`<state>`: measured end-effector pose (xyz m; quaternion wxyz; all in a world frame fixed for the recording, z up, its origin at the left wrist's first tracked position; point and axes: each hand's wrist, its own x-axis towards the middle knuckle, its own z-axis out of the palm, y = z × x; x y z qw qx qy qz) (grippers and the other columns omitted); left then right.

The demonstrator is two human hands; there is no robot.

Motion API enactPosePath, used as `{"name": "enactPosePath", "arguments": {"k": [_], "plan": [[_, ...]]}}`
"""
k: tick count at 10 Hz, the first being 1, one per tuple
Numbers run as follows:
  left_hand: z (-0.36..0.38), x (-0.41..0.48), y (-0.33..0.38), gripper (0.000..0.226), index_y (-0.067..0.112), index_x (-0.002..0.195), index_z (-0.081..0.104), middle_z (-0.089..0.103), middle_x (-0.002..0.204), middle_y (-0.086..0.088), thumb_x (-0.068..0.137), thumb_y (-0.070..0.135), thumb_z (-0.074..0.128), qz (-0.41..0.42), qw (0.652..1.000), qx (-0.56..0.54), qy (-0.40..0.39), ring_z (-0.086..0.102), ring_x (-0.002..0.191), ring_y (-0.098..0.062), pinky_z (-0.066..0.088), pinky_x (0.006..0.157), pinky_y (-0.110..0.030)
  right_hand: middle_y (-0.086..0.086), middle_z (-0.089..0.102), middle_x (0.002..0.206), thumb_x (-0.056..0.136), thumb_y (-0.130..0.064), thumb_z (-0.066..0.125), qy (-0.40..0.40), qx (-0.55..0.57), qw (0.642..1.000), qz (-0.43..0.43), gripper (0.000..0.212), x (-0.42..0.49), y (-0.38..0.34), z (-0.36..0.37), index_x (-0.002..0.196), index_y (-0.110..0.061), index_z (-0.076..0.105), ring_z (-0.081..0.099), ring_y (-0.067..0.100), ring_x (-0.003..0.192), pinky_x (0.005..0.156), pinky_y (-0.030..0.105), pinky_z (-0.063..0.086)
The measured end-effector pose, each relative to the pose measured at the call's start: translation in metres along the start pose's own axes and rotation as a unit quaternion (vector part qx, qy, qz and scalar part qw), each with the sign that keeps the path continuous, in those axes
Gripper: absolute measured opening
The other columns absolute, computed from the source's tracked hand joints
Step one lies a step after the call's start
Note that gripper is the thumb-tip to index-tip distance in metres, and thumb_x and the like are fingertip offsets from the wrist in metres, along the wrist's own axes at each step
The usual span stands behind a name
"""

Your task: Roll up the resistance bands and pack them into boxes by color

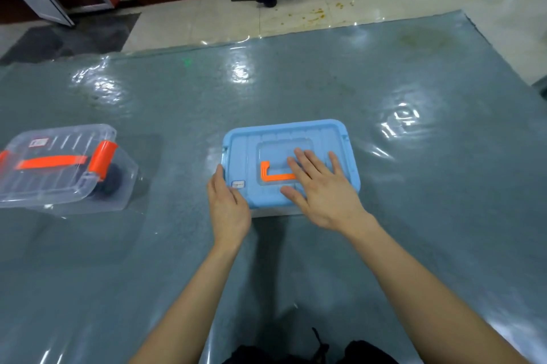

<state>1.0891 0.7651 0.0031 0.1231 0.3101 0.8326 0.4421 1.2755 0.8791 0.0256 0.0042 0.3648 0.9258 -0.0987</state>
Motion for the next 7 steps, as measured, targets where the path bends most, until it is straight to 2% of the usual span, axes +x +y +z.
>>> {"name": "enactPosePath", "arguments": {"k": [1, 2, 3, 4, 5, 6, 7], "plan": [[0.001, 0.005, -0.004, 0.053, 0.000, 0.163, 0.038, 0.044, 0.162, -0.019, 0.110, 0.000, 0.042, -0.004, 1.000, 0.000, -0.006, 0.044, 0.149, -0.031, 0.026, 0.121, -0.022, -0.003, 0.006, 0.182, 0.105, -0.071, 0.012, 0.003, 0.040, 0.999, -0.002, 0.082, 0.007, 0.005, -0.006, 0.172, -0.025, 0.019, 0.002, 0.017, 0.168, 0.134, 0.055, -0.004], [0.000, 0.015, -0.005, 0.043, 0.006, 0.155, 0.045, 0.054, 0.154, -0.013, 0.113, 0.014, 0.047, -0.018, 1.000, -0.017, -0.012, 0.054, 0.140, -0.032, 0.042, 0.122, -0.044, 0.005, 0.020, 0.179, 0.113, -0.056, 0.034, 0.134, 0.098, 0.980, 0.106, 0.067, 0.007, 0.021, -0.011, 0.167, -0.018, 0.034, 0.012, 0.026, 0.167, 0.134, 0.055, 0.007], [0.000, 0.018, -0.007, 0.036, 0.010, 0.148, 0.048, 0.064, 0.142, -0.013, 0.114, 0.021, 0.048, -0.028, 0.999, -0.020, 0.004, 0.063, 0.126, -0.035, 0.051, 0.109, -0.051, 0.003, 0.006, 0.182, 0.114, -0.046, 0.038, 0.122, 0.169, 0.957, 0.203, 0.069, 0.011, 0.040, -0.005, 0.171, -0.013, 0.020, 0.022, 0.031, 0.163, 0.131, 0.052, 0.021], [0.003, 0.018, -0.005, 0.036, 0.010, 0.148, 0.049, 0.066, 0.138, -0.015, 0.114, 0.020, 0.046, -0.028, 0.999, -0.017, 0.019, 0.065, 0.122, -0.037, 0.052, 0.105, -0.054, -0.006, -0.006, 0.181, 0.113, -0.039, 0.042, 0.104, 0.204, 0.951, 0.209, 0.072, 0.015, 0.045, 0.004, 0.173, -0.016, 0.010, 0.036, 0.034, 0.154, 0.118, 0.047, 0.040], [0.005, 0.017, -0.008, 0.034, 0.013, 0.145, 0.050, 0.068, 0.136, -0.013, 0.112, 0.022, 0.047, -0.025, 0.999, 0.001, 0.026, 0.066, 0.117, -0.037, 0.054, 0.100, -0.052, -0.010, -0.006, 0.181, 0.111, -0.040, 0.043, 0.121, 0.208, 0.947, 0.212, 0.073, 0.015, 0.050, 0.011, 0.173, -0.019, 0.011, 0.050, 0.039, 0.140, 0.107, 0.049, 0.048], [-0.001, 0.020, -0.001, 0.038, 0.015, 0.146, 0.047, 0.064, 0.141, -0.011, 0.111, 0.032, 0.050, -0.017, 1.000, 0.005, -0.008, 0.065, 0.117, -0.032, 0.054, 0.102, -0.050, -0.013, -0.003, 0.181, 0.111, -0.048, 0.043, 0.116, 0.236, 0.943, 0.204, 0.074, 0.017, 0.048, 0.000, 0.173, -0.023, 0.011, 0.053, 0.037, 0.139, 0.108, 0.048, 0.047], [-0.017, 0.024, -0.019, 0.049, 0.015, 0.154, 0.043, 0.059, 0.148, -0.009, 0.113, 0.042, 0.050, -0.023, 0.998, -0.034, -0.056, 0.062, 0.126, -0.027, 0.049, 0.111, -0.046, -0.002, 0.027, 0.175, 0.112, -0.053, 0.040, 0.125, 0.285, 0.930, 0.195, 0.064, 0.002, 0.064, -0.007, 0.167, -0.020, 0.031, 0.043, 0.028, 0.152, 0.115, 0.043, 0.040]]}}
